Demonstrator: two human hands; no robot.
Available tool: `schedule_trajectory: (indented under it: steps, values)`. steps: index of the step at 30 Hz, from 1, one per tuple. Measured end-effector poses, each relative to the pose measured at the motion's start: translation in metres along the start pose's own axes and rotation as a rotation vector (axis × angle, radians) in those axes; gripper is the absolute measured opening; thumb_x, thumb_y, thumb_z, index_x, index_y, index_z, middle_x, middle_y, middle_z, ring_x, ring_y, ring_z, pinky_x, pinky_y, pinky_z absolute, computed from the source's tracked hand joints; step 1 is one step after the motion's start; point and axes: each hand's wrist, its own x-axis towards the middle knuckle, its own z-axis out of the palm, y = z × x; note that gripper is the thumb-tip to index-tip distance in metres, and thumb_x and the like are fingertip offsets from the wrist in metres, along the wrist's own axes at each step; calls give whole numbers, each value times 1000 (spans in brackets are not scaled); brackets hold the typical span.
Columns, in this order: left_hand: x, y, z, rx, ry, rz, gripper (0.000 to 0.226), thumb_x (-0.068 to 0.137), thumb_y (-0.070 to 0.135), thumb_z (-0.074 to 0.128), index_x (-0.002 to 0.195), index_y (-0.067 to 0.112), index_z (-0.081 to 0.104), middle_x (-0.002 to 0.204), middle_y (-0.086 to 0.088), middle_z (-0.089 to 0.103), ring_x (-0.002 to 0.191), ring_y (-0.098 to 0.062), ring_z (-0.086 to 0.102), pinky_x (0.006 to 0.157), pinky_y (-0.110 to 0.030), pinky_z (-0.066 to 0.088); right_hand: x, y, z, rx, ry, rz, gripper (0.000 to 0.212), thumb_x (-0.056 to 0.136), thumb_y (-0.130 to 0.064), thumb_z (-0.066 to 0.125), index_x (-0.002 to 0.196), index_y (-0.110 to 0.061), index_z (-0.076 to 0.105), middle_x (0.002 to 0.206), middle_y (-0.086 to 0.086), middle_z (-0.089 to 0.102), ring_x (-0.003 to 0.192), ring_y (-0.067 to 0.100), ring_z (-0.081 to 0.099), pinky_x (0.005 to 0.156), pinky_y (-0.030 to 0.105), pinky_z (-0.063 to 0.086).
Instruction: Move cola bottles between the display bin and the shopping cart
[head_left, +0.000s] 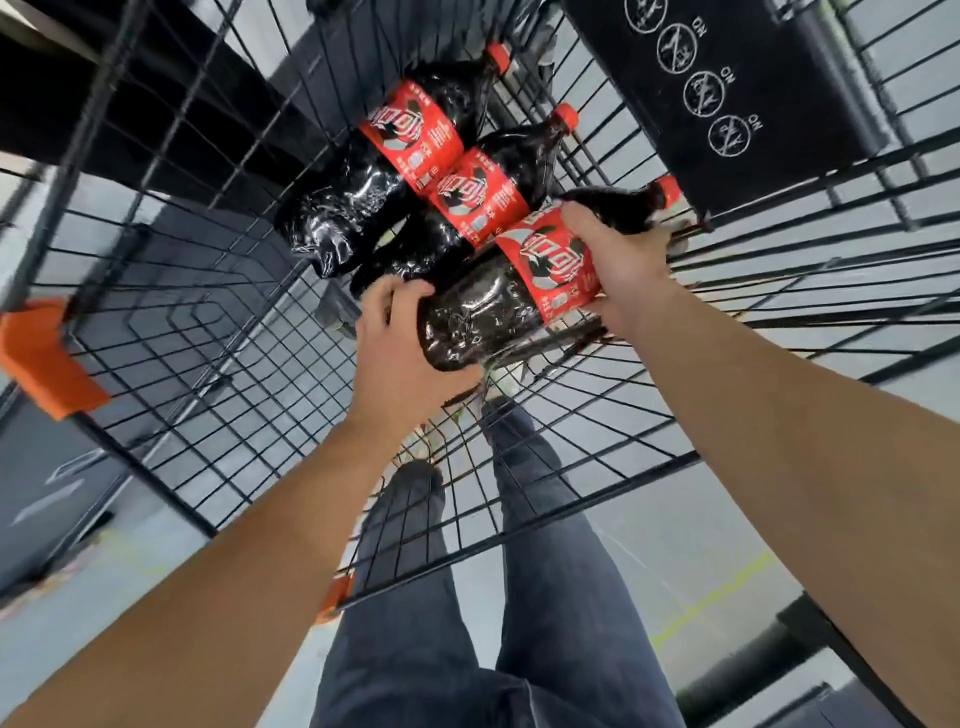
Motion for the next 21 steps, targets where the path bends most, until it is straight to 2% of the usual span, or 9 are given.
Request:
schedule_trajectory:
  steps: [2, 4, 6, 7, 10, 12, 16, 19, 21]
  values:
    - [15, 3, -10, 21, -113, -68, 107, 57, 39, 94, 148, 29, 38, 155, -2, 25, 129, -11, 35, 110, -26, 32, 4, -3, 5, -17, -5, -32, 112, 52, -48, 96, 136, -22, 27, 120, 7, 64, 104, 26, 71, 92, 53, 60]
    - [27, 2, -16, 58, -220, -123, 119, 55, 43, 94, 154, 34, 29, 161, -3, 23, 141, -17, 31, 116, -34, 29, 8, -2, 9, 5, 1, -31, 112, 51, -47, 98, 135, -22, 28, 121, 8, 64, 103, 25, 72, 91, 53, 60]
    - [33, 0, -19, 50, -273, -155, 122, 51, 45, 93, 154, 35, 29, 154, -3, 37, 140, -21, 38, 116, -42, 35, 9, -2, 9, 5, 8, -42, 116, 39, -52, 97, 131, -25, 31, 122, 7, 66, 103, 26, 73, 92, 51, 60]
    - [33, -1, -19, 52, -277, -148, 121, 50, 45, 93, 153, 33, 31, 147, -3, 45, 134, -22, 45, 112, -40, 40, 10, -2, 8, 4, 0, -56, 112, 40, -50, 96, 128, -27, 32, 120, 7, 68, 101, 25, 74, 91, 50, 61]
    - [25, 1, -10, 119, -194, -92, 117, 55, 41, 93, 153, 28, 31, 141, -6, 47, 125, -22, 49, 103, -31, 40, 14, -5, 2, 42, -72, -36, 92, 67, -37, 94, 136, -23, 36, 117, 6, 69, 92, 21, 76, 81, 47, 64]
    - [17, 0, -2, 139, -112, -85, 117, 58, 40, 93, 155, 28, 28, 149, -8, 39, 128, -27, 48, 106, -38, 43, 19, -7, 1, 49, -111, -42, 76, 80, -37, 87, 137, -21, 40, 113, 5, 72, 84, 18, 77, 73, 42, 65]
    - [6, -7, 13, 109, -5, -114, 114, 57, 46, 90, 153, 31, 29, 151, -9, 35, 129, -33, 47, 105, -51, 46, 14, -11, 13, -13, -108, -98, 83, 62, -46, 91, 132, -30, 47, 112, 1, 74, 97, 22, 76, 89, 51, 62]
    - [-5, -7, 14, 21, 67, -100, 110, 59, 44, 91, 151, 29, 32, 146, -7, 37, 126, -30, 49, 106, -47, 47, 4, -12, 19, 10, -126, -183, 86, 52, -48, 92, 126, -35, 50, 111, 1, 76, 95, 21, 77, 92, 50, 61]
    - [-15, -5, 8, -21, 104, -99, 109, 61, 41, 91, 152, 28, 31, 145, -5, 36, 127, -25, 46, 108, -37, 44, -11, -14, 22, 29, -138, -244, 83, 53, -44, 93, 124, -33, 51, 106, 2, 78, 91, 21, 78, 90, 48, 62]
